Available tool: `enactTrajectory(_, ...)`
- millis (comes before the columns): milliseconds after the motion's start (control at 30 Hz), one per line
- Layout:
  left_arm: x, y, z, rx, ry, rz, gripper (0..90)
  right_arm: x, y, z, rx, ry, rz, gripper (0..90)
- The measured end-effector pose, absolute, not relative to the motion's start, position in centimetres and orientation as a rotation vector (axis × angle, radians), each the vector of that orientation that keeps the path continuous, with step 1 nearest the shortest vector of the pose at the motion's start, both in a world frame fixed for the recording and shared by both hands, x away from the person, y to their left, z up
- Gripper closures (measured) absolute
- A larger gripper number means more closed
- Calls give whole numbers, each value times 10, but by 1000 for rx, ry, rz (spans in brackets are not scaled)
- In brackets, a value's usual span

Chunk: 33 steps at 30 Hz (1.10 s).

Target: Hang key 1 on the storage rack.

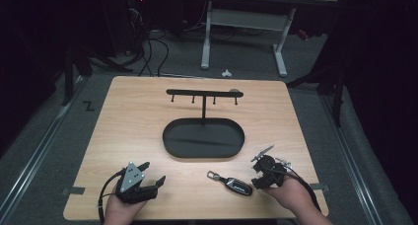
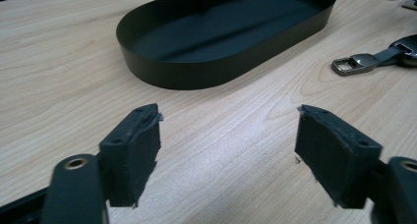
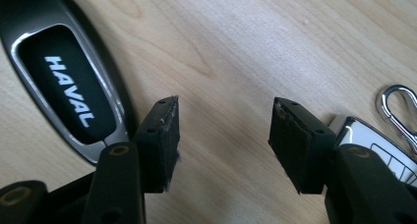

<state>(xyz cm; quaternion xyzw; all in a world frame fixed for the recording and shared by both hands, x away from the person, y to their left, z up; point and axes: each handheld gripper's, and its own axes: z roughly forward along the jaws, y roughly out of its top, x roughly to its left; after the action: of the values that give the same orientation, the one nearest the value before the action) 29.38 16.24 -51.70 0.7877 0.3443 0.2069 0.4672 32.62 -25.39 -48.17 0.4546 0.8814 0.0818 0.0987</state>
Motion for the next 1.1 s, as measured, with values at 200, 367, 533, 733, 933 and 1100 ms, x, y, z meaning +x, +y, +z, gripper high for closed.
enactTrajectory(200, 294, 159, -518, 1950, 843, 501, 112, 335, -250, -477, 1354, 2679, 157, 409)
enactTrajectory(367, 294, 158, -517, 1953, 843, 504, 48, 340, -246, -475, 1330, 2712, 90, 367)
enactTrajectory(533, 297, 157, -519, 1955, 859, 485, 1, 342, -242, -473, 1287, 2730, 59, 345)
enactTrajectory(733, 297, 158, -518, 1942, 863, 497, 1, 345, -233, -465, 1272, 2761, 97, 329)
enactTrajectory(933, 297, 159, -517, 1934, 860, 490, 1, 347, -224, -459, 1255, 2778, 135, 330)
enactTrajectory(1100, 297, 160, -517, 1933, 860, 489, 1, 347, -212, -458, 1204, 2805, 142, 318)
